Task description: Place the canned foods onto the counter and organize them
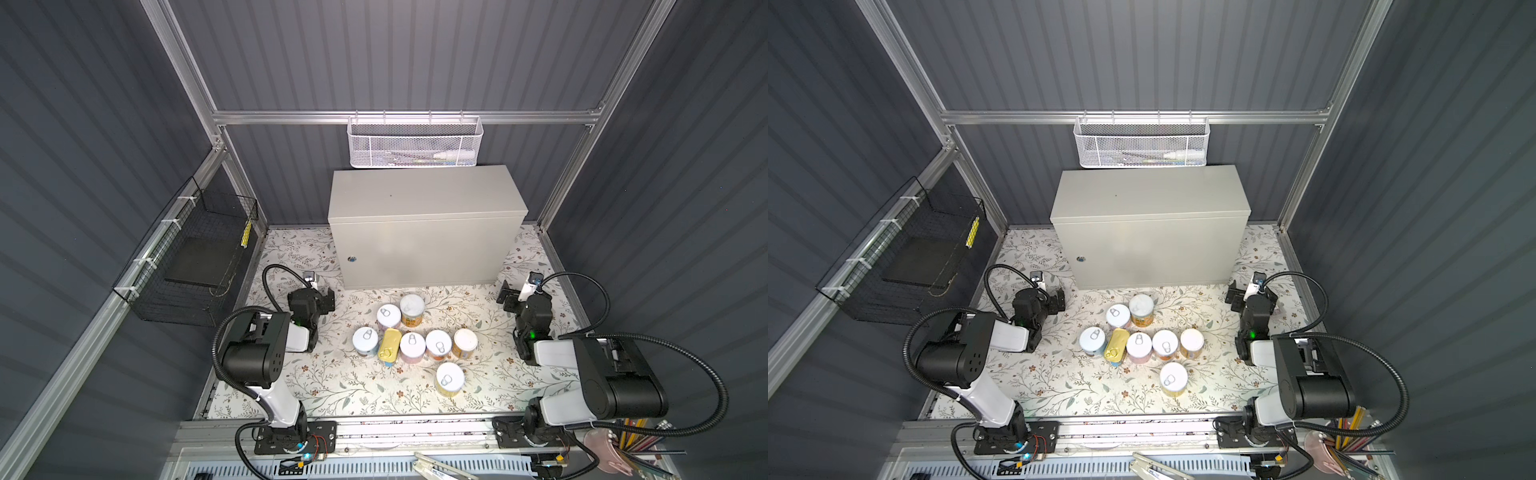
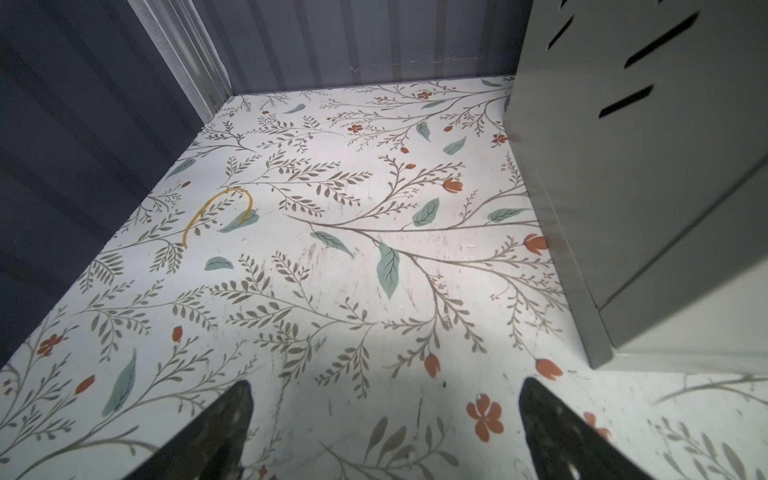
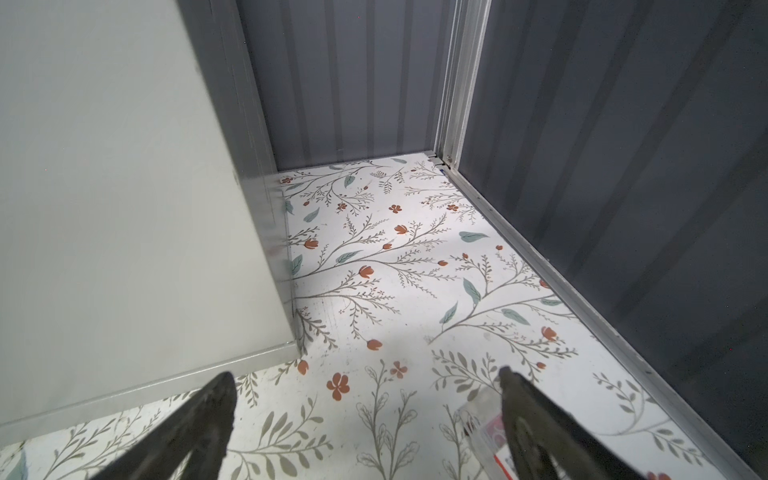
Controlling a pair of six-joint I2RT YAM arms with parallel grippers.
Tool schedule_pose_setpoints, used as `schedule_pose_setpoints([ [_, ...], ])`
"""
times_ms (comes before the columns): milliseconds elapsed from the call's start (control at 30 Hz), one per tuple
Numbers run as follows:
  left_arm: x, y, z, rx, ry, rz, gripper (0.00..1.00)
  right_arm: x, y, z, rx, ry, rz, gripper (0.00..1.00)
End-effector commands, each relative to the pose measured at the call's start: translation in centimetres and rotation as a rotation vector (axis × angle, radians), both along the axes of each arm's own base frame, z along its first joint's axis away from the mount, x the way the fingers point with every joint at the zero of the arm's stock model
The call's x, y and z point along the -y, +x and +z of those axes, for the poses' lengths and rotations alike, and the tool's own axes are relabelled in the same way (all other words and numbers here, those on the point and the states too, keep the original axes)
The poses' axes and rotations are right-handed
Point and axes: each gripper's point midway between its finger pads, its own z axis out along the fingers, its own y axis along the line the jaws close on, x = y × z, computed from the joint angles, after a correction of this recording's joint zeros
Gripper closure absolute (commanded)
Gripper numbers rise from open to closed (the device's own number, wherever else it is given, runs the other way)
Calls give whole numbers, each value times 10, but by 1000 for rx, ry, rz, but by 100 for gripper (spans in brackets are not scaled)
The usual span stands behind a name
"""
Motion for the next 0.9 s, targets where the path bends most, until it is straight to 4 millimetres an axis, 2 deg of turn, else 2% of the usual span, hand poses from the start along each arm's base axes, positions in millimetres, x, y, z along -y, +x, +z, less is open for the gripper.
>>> schedule_pose_setpoints([
  [0,-1,3,3,12,-11,2,0,3,5,0,-8,34,15,1],
  [133,2,3,3,12,-6,-21,0,6,2,5,12,20,-21,1],
  [200,-2,4,9,18,-1,4,0,4,0,7,1,4,-29,1],
  [333,-11,5,30,-54,19,100,0,2,-2,17,27,-21,-36,1],
  [500,-20,-6,67,21,-58,223,0,2,-6,41,-34,-8,-69,1],
  [567,-12,-9,84,42,-76,215,0,-6,-7,46,-38,34,-28,1],
  [667,4,-17,112,80,-52,214,0,-7,-13,61,-9,138,-49,1],
  [733,17,-24,130,95,-34,197,0,-18,-15,75,8,177,14,1],
  [867,39,-38,142,-21,-82,98,3,-44,-22,84,41,301,149,1],
])
